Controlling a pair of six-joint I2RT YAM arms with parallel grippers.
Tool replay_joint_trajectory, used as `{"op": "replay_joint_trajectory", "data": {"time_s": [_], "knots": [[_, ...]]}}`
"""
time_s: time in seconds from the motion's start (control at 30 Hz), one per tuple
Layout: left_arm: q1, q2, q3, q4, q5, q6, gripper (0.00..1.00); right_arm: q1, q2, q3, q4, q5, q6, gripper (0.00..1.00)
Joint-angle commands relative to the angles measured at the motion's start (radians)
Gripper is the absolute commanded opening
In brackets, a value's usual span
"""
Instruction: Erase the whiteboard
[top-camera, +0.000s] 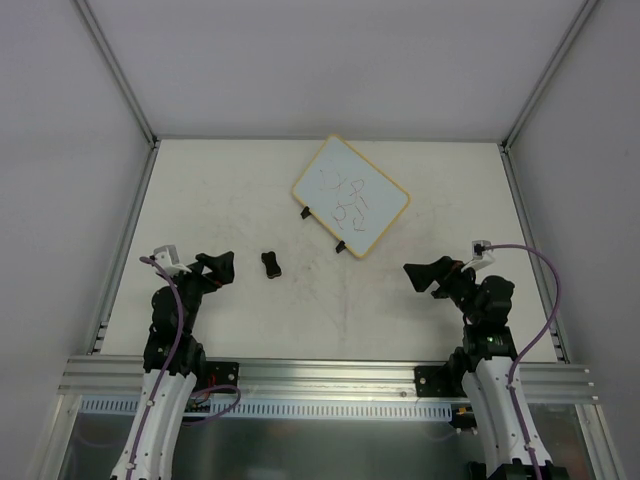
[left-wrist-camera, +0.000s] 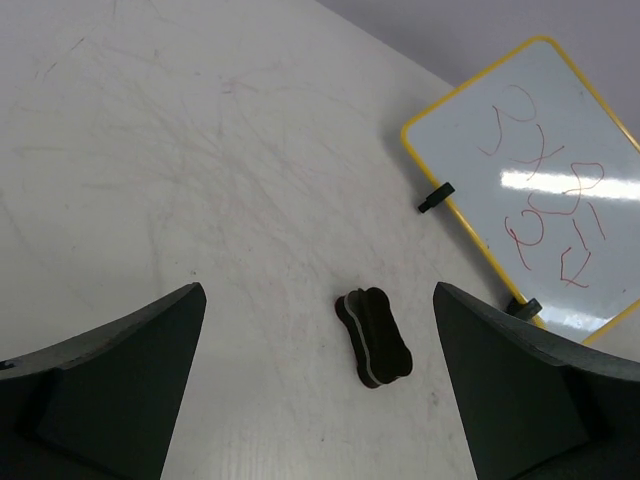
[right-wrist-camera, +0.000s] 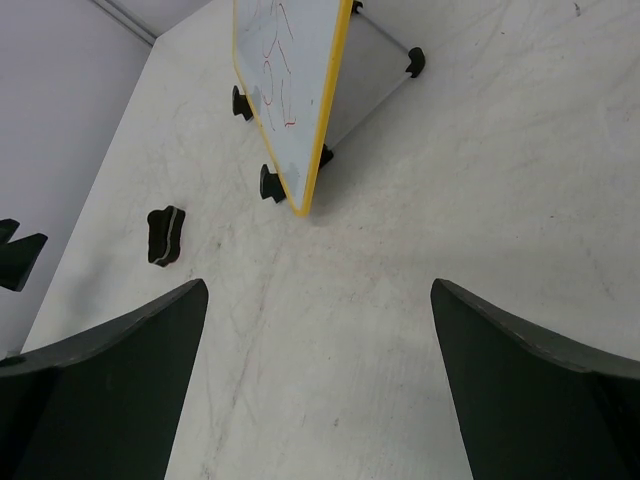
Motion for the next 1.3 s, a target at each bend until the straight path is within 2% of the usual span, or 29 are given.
{"op": "replay_joint_trajectory", "data": {"time_s": [0.0, 0.3, 0.37, 0.53, 0.63, 0.8, 0.93, 1.13, 1.27], "knots": [[0.006, 0.045, 0.003, 0.027, -0.016, -0.005, 0.99, 0.007, -0.009, -0.005, 0.044, -0.004, -0.011, 0.99], [0.006, 0.010, 0.017, 0.008, -0.044, -0.007, 0.99, 0.007, 0.064, 0.006, 0.056, -0.026, -0.004, 0.99], [0.006, 0.028, 0.035, -0.050, -0.070, -0.036, 0.99, 0.007, 0.093, 0.008, 0.102, -0.046, -0.001, 0.99], [0.006, 0.134, 0.081, -0.053, -0.038, -0.017, 0.99, 0.007, 0.210, 0.041, 0.263, -0.093, 0.042, 0.99], [0.006, 0.146, 0.083, -0.055, -0.058, -0.027, 0.99, 0.032, 0.264, 0.078, 0.368, -0.106, 0.038, 0.99], [0.006, 0.153, 0.078, -0.052, -0.070, -0.037, 0.99, 0.033, 0.460, 0.123, 0.554, -0.126, 0.051, 0.99], [0.006, 0.194, 0.086, -0.055, -0.078, -0.051, 0.99, 0.033, 0.677, 0.135, 0.883, -0.144, 0.128, 0.99], [0.006, 0.271, 0.107, -0.056, -0.095, -0.087, 0.99, 0.032, 1.050, 0.225, 1.235, -0.173, 0.231, 0.99], [0.006, 0.274, 0.107, -0.058, -0.091, -0.083, 0.99, 0.036, 1.175, 0.274, 1.309, -0.155, 0.249, 0.99]]}}
